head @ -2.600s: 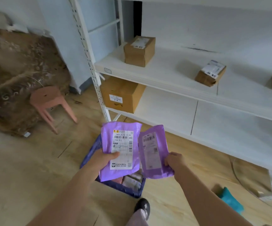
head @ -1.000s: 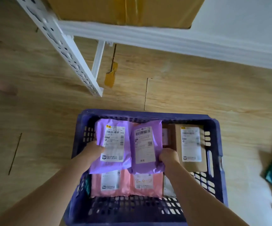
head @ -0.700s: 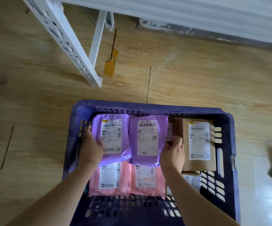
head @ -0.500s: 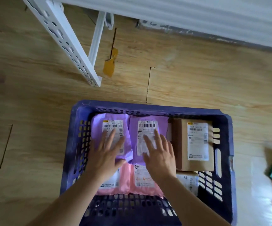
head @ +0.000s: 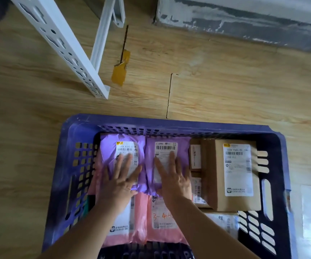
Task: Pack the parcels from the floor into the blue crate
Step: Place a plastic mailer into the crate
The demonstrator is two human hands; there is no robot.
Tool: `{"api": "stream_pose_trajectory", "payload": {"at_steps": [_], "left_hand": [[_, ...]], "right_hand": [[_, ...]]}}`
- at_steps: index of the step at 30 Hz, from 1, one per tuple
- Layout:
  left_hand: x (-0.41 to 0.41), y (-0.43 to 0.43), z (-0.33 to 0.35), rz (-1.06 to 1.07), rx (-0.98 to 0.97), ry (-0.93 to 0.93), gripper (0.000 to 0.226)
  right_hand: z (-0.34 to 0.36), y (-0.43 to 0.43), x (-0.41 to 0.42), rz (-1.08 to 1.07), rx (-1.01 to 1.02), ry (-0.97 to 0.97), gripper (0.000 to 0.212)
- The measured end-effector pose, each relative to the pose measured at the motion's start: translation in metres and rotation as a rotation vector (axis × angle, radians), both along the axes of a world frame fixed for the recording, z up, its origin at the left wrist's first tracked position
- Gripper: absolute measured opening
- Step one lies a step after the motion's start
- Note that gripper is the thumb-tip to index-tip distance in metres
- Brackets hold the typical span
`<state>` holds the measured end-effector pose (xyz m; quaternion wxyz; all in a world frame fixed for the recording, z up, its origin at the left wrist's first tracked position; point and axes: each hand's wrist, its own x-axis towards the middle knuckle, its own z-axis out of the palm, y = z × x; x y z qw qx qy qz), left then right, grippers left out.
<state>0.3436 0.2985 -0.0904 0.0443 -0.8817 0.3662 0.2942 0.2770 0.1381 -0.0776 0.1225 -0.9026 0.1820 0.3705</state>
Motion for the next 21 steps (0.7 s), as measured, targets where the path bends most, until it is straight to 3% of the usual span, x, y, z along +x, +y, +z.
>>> {"api": "stream_pose_trajectory", "payload": {"at_steps": [3, 7, 14, 21], "left_hand": [[0.000, 0.000, -0.006, 0.034, 0.001, 0.021, 0.114], [0.008, -0.011, 0.018, -0.037, 0.177, 0.113, 0.086], [0.014, -0.032, 0.093, -0.026, 0.326, 0.197, 0.089], [0.006, -0.046, 0.194, -0.035, 0.307, 0.151, 0.076]], "right_hand": [[-0.007, 0.002, 0.003, -0.040, -0.007, -0.041, 0.088], [0.014, -0.002, 0.009, -0.016, 0.056, 0.011, 0.091], [0.082, -0.009, 0.003, -0.010, 0.112, 0.010, 0.094], [0.184, -0.033, -0.014, -0.116, 0.172, -0.083, 0.082]]}}
